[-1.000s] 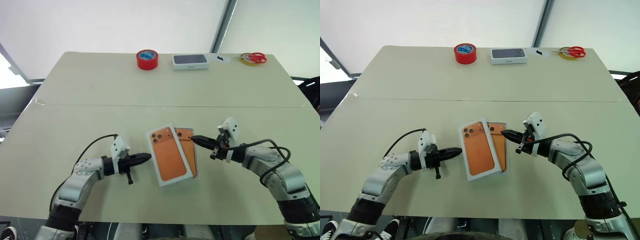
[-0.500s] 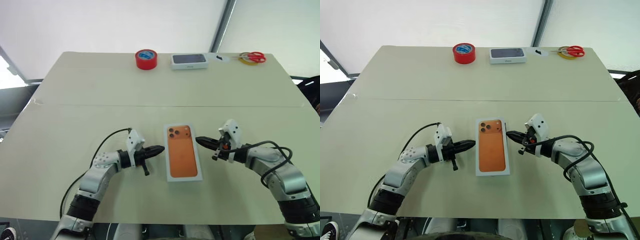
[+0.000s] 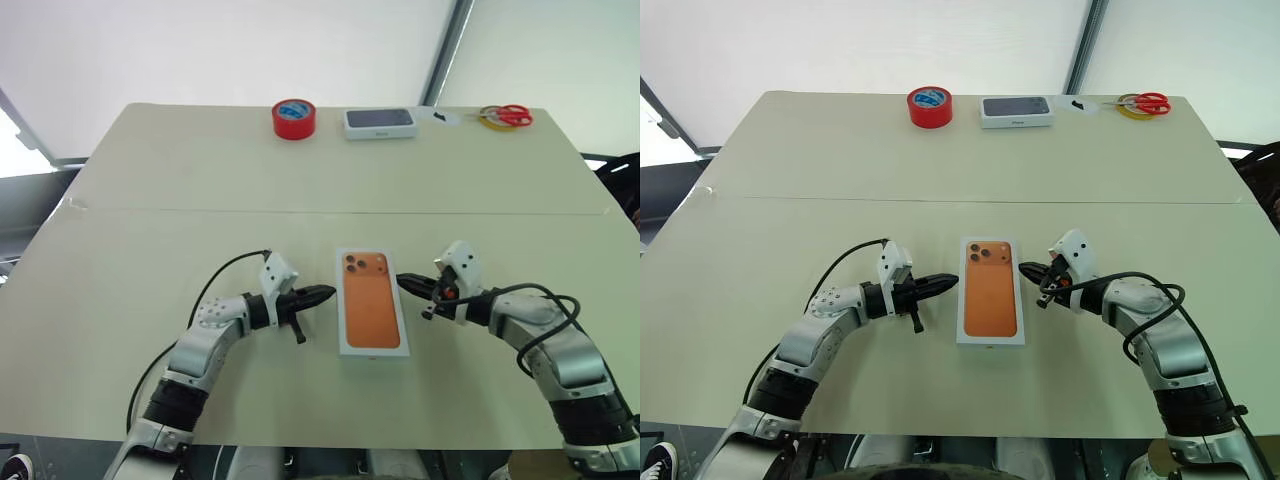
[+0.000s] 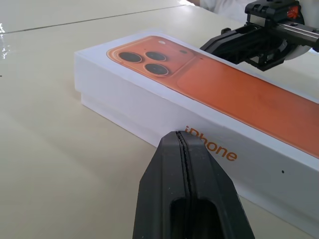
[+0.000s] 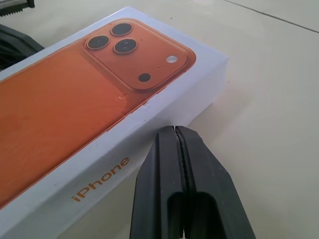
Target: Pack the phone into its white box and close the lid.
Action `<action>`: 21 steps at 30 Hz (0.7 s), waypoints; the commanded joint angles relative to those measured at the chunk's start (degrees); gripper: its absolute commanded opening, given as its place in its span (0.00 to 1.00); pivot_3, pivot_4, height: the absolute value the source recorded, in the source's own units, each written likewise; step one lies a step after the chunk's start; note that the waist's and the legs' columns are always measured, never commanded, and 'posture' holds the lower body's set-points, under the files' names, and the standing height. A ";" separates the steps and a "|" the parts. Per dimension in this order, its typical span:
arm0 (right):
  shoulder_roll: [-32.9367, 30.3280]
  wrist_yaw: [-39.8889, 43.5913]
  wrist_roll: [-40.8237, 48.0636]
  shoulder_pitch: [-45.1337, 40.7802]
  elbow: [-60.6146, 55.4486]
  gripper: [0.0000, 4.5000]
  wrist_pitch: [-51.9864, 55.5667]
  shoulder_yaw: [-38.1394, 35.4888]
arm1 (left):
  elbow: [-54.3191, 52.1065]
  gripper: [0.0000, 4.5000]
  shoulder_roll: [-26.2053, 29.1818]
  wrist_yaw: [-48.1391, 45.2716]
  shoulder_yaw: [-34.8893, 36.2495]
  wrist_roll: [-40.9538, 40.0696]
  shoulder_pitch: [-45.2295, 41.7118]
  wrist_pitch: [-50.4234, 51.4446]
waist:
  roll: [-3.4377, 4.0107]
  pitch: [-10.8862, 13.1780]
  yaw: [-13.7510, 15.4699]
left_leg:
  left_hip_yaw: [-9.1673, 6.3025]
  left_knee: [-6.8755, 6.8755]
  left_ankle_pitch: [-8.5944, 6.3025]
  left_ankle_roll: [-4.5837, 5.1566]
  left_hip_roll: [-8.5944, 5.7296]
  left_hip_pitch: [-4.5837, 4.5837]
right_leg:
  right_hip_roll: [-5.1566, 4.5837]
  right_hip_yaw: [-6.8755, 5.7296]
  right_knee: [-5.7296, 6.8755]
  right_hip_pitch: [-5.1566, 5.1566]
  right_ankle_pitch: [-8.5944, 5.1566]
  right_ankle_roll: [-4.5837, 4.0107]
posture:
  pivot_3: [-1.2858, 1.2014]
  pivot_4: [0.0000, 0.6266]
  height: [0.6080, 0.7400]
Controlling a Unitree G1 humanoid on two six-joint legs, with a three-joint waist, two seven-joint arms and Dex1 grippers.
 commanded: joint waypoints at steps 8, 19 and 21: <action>1.07 1.54 2.82 -3.75 1.77 0.00 -2.50 -5.76 | -1.61 0.00 -1.16 3.91 5.63 -4.76 -4.02 3.85 | 0.00 0.01 0.19 | -0.01 0.13 -0.01 0.02 0.00 -0.03 | 0.00 -0.01 0.07 0.01 0.00 0.01 | 0.52 0.24 0.92; -4.08 11.44 0.57 3.54 -2.50 0.00 -3.80 2.27 | 3.43 0.00 -2.29 3.78 -4.22 2.61 -9.57 5.82 | -0.01 0.01 0.11 | -0.06 0.30 -0.07 0.12 -0.01 -0.04 | 0.04 -0.09 0.08 0.12 0.01 0.04 | 0.52 0.24 0.92; -5.18 10.56 -3.51 3.99 -1.08 0.00 -5.20 4.81 | 5.35 0.00 -1.45 3.84 -5.48 4.61 -9.76 5.71 | 0.02 -0.05 0.01 | -0.06 0.34 -0.07 0.12 -0.01 -0.01 | 0.04 -0.09 0.10 0.14 0.01 0.04 | 0.52 0.24 0.92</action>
